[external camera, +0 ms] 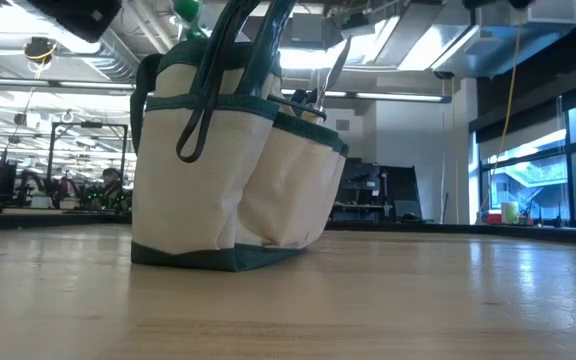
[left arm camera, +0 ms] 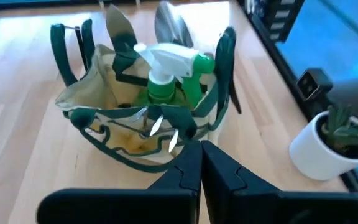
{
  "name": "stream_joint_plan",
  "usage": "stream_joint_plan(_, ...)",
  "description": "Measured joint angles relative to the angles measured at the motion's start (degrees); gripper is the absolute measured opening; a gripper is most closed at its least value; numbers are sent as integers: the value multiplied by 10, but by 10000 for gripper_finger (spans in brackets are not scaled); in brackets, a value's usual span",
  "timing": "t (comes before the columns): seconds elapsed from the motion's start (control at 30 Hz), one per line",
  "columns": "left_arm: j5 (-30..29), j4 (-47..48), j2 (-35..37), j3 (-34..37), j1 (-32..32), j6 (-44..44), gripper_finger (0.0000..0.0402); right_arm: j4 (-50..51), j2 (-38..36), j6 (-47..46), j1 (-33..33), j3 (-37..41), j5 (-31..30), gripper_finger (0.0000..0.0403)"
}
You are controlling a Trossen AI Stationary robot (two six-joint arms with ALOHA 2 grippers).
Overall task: Pick & Place Garden tools in Gardening bag
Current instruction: Return to Home Position
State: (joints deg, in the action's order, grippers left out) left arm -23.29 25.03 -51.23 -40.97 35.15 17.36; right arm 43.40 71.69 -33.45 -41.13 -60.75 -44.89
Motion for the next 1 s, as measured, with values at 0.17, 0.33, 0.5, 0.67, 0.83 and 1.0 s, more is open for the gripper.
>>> stream_joint_plan(0.17, -9, -36, 85, 54, 9, 8, 1, -124, -110, 25, -1, 118, 19, 0)
stream_joint_plan(0.33, -1, -105, 170, 128, -11, -10, 1, -343, -195, 149, 32, 241, 84, 0)
stream_joint_plan(0.5, 60, -173, 228, 196, -56, -26, 1, -450, -253, 199, 110, 340, 191, 0)
stream_joint_plan(0.67, 88, -179, 259, 237, -110, -25, 1, -438, -311, 176, 169, 401, 231, 0)
stream_joint_plan(0.83, 140, -255, 277, 279, -153, -23, 1, -471, -371, 187, 193, 448, 242, 0)
stream_joint_plan(1.0, 156, -349, 286, 328, -181, -63, 1, -487, -428, 199, 206, 490, 241, 0)
